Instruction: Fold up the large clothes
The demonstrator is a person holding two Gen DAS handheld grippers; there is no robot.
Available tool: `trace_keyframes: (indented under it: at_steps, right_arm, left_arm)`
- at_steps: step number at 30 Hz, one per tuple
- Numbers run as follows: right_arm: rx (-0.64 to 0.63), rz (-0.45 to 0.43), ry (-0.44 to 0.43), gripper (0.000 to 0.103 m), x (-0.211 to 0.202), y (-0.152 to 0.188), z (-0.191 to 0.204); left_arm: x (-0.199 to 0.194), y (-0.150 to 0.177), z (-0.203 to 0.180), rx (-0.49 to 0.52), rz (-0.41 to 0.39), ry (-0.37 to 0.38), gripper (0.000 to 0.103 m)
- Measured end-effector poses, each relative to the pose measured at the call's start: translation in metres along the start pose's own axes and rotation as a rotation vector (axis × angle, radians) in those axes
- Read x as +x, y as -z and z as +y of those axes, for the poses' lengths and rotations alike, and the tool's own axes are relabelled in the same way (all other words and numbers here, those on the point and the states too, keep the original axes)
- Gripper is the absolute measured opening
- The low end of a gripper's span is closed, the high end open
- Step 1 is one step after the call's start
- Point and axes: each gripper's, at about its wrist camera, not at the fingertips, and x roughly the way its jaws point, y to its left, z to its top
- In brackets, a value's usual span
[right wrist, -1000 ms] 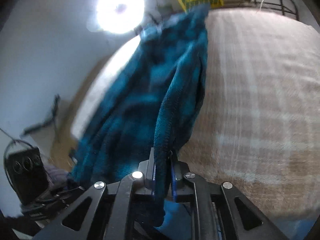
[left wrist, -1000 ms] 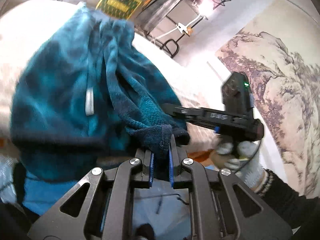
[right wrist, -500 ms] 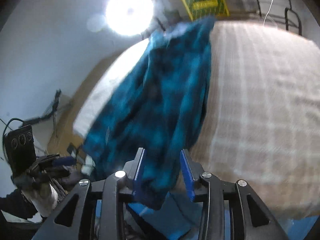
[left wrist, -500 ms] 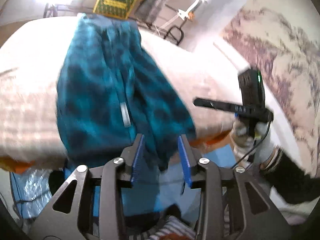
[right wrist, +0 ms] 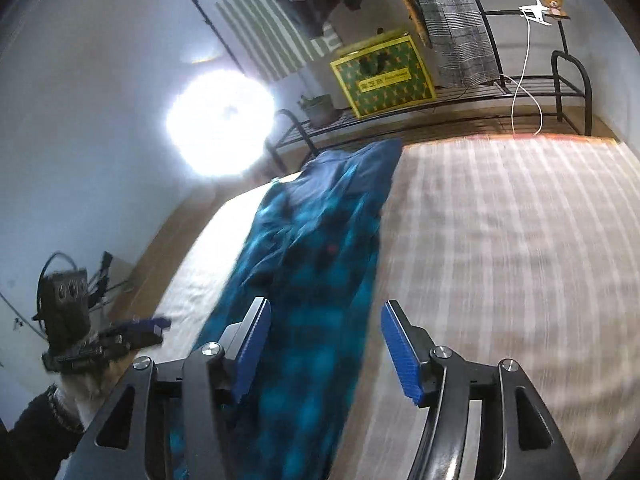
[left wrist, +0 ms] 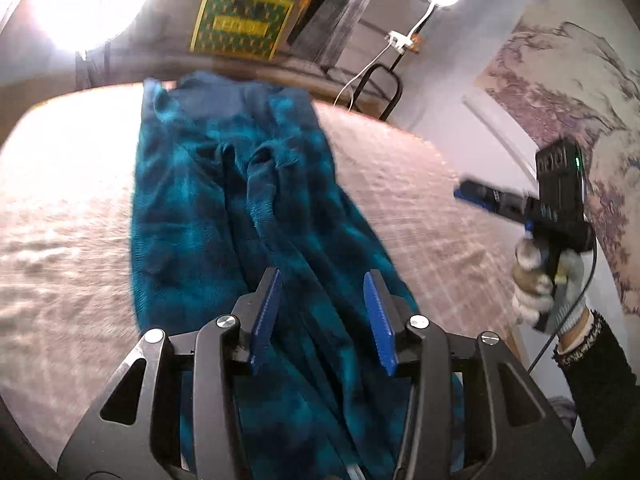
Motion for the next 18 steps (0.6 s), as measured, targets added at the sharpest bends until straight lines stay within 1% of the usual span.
trace_keyframes:
  at_steps: [3,6,7,8,10,11,13,16,17,18]
  right_arm:
    - [0.030,0.001,0.007,0.061,0.037,-0.031,-0.025]
    - [0.087,-0.003,-0.007,0.061,0.079,-0.054,-0.050]
    - [0.111,0.003,-0.023,0.061,0.098,-0.065,-0.059]
    - [0.123,0.005,-0.025,0.061,0.109,-0.070,-0.064]
    - [0.140,0.013,-0.024,0.061,0.139,-0.085,-0.075]
    - [0.155,0.019,-0.029,0.061,0.154,-0.092,-0.081]
    - [0.186,0.032,-0.042,0.061,0.183,-0.110,-0.093]
    - [0.216,0.059,-0.079,0.060,0.214,-0.129,-0.103]
    - [0.225,0.076,-0.083,0.060,0.226,-0.135,-0.105]
    - [0.222,0.085,-0.069,0.053,0.236,-0.139,-0.107]
  left_arm:
    - [0.031,-0.008,0.015,0.027,0.025,0.001,0.043]
    - [0.045,-0.015,0.028,0.048,0.006,0.015,0.043]
    - [0.048,-0.017,0.036,0.037,-0.012,0.025,0.043]
    - [0.050,-0.017,0.041,0.024,-0.022,0.037,0.043]
    - [0.056,-0.018,0.061,-0.045,-0.040,0.096,0.043]
    - [0.059,-0.018,0.067,-0.064,-0.043,0.113,0.043]
    - [0.064,-0.016,0.083,-0.113,-0.047,0.135,0.043]
    - [0.067,-0.010,0.097,-0.140,-0.057,0.162,0.043]
    - [0.069,-0.008,0.101,-0.148,-0.057,0.176,0.043]
    - [0.070,-0.006,0.103,-0.150,-0.056,0.182,0.043]
